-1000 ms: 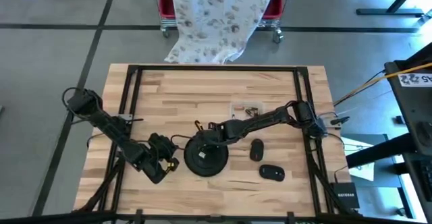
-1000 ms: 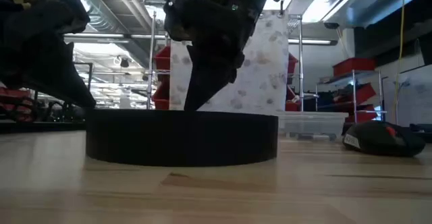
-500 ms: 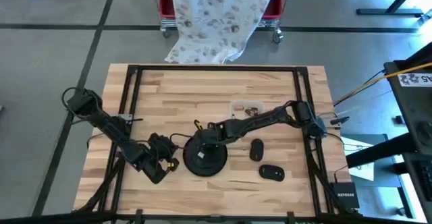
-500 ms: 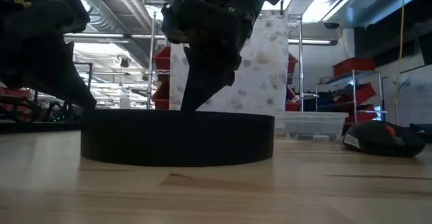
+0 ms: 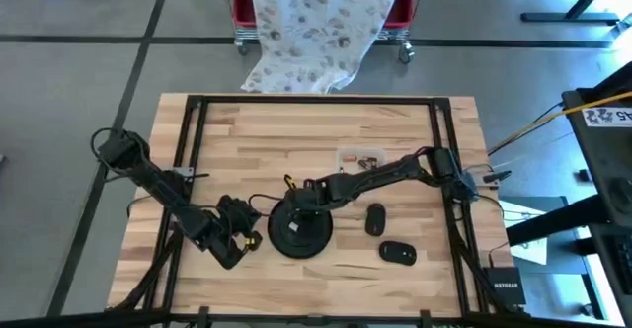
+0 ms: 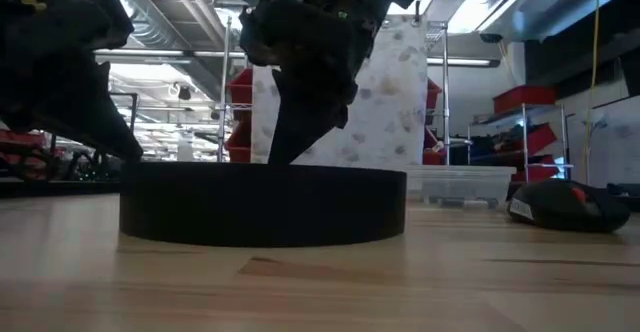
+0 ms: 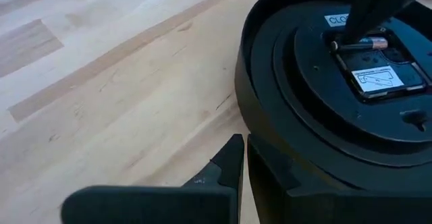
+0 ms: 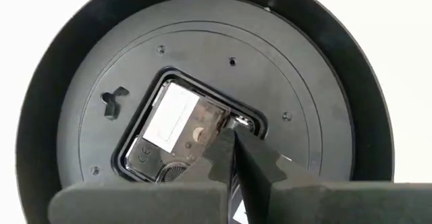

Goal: Insert battery
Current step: Insert the black battery into the wall clock

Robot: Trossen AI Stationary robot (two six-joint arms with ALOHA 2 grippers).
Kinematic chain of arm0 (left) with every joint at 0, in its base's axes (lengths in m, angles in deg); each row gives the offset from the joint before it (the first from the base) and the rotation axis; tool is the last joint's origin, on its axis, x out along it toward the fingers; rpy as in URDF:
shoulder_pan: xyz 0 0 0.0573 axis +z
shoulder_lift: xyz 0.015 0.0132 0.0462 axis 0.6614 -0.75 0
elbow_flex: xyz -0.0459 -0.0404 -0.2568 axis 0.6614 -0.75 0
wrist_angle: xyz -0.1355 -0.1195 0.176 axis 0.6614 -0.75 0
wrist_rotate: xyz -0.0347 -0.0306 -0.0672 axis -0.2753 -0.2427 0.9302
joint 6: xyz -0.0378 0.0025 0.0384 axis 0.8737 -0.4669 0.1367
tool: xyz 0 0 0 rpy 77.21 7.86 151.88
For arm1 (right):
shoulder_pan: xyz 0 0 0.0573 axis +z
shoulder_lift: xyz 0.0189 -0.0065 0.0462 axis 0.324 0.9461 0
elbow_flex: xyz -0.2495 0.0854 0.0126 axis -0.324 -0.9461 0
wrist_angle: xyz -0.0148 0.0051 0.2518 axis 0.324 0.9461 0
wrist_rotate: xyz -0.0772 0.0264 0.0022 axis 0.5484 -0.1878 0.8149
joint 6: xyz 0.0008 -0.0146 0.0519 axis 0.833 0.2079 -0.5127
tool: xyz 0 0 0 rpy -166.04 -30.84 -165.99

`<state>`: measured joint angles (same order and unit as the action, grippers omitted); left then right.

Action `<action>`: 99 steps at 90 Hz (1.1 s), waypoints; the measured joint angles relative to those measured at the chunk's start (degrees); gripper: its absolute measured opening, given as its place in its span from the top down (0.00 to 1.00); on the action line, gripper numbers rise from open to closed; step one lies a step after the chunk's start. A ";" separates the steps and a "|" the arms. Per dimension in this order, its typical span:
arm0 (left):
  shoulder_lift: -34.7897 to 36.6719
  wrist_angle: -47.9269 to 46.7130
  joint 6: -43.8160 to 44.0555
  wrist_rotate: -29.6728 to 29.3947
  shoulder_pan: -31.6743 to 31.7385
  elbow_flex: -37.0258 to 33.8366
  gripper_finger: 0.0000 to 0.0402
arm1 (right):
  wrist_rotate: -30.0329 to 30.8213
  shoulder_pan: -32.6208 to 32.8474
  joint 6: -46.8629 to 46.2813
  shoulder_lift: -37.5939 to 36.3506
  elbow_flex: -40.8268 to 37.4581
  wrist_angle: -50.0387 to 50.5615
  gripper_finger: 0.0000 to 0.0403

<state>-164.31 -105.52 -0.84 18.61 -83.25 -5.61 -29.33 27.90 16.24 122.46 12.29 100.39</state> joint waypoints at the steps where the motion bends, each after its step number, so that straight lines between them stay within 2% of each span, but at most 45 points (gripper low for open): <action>1: 0.00 0.00 0.00 0.00 0.00 0.00 0.99 | 0.01 0.00 0.00 0.14 0.00 -0.01 1.00; 99: 0.02 1.27 -1.14 0.00 -0.04 -0.02 0.99 | -1.31 -0.38 0.68 3.35 0.26 -3.12 1.00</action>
<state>-164.28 -104.26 -1.97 18.61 -83.30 -5.63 -30.64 27.52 16.93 125.80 12.55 97.27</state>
